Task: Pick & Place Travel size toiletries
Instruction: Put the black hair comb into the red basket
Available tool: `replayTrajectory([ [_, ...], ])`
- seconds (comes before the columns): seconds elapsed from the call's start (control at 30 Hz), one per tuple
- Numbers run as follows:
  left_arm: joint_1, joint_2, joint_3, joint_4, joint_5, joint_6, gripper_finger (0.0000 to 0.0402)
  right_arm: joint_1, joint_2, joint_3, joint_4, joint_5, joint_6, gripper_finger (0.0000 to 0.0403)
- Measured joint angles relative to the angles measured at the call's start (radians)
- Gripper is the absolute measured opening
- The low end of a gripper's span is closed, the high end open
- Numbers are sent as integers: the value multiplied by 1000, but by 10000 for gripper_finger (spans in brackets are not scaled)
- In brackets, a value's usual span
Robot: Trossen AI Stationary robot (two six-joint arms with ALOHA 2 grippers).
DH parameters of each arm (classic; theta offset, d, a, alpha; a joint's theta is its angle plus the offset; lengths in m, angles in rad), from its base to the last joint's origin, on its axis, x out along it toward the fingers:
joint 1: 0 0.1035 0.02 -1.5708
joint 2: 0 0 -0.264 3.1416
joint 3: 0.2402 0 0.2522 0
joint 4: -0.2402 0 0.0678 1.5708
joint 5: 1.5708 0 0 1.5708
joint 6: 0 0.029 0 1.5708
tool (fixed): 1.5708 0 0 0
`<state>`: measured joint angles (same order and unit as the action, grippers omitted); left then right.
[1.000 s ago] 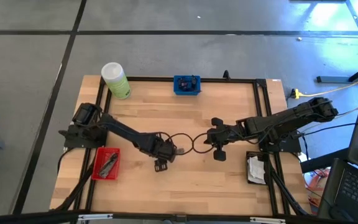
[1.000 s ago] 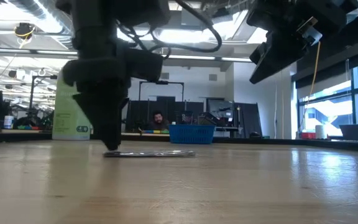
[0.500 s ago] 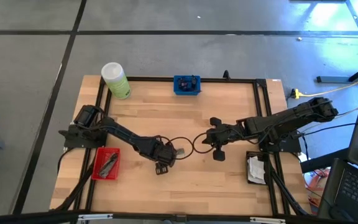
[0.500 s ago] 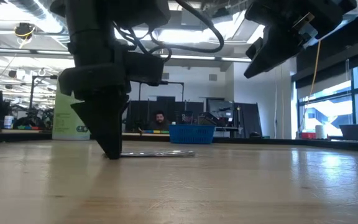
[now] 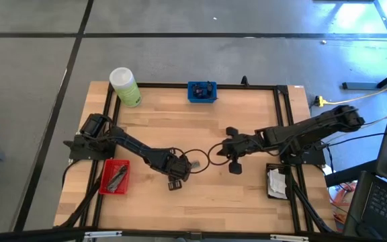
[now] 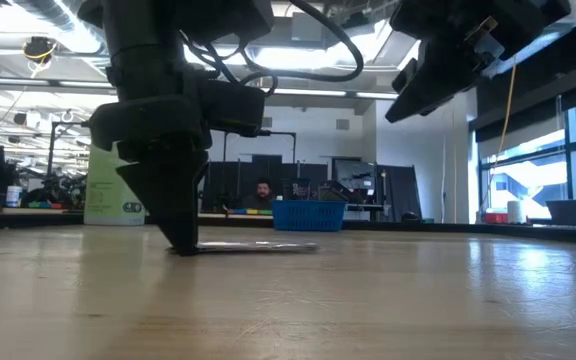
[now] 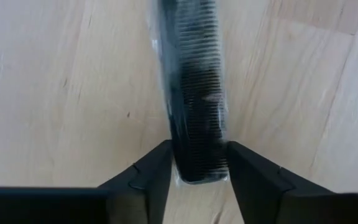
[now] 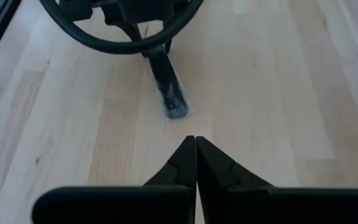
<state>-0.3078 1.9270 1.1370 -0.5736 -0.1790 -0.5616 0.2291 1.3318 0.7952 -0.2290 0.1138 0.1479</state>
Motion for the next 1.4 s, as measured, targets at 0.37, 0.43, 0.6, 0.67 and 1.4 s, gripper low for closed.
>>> replayTrajectory([
  [0.37,0,0,0,10,-1,0,124,2,182,0,129,-66,-29,16],
  [0.43,1,0,0,11,3,0,126,5,207,0,131,-70,-28,22],
  [0.6,2,0,0,15,9,8,127,27,297,0,205,-69,-47,38],
  [0.67,2,0,-1,17,10,16,127,37,338,0,250,-70,-72,47],
  [1.4,5,0,2,22,77,25,127,63,482,0,485,6,-292,241],
])
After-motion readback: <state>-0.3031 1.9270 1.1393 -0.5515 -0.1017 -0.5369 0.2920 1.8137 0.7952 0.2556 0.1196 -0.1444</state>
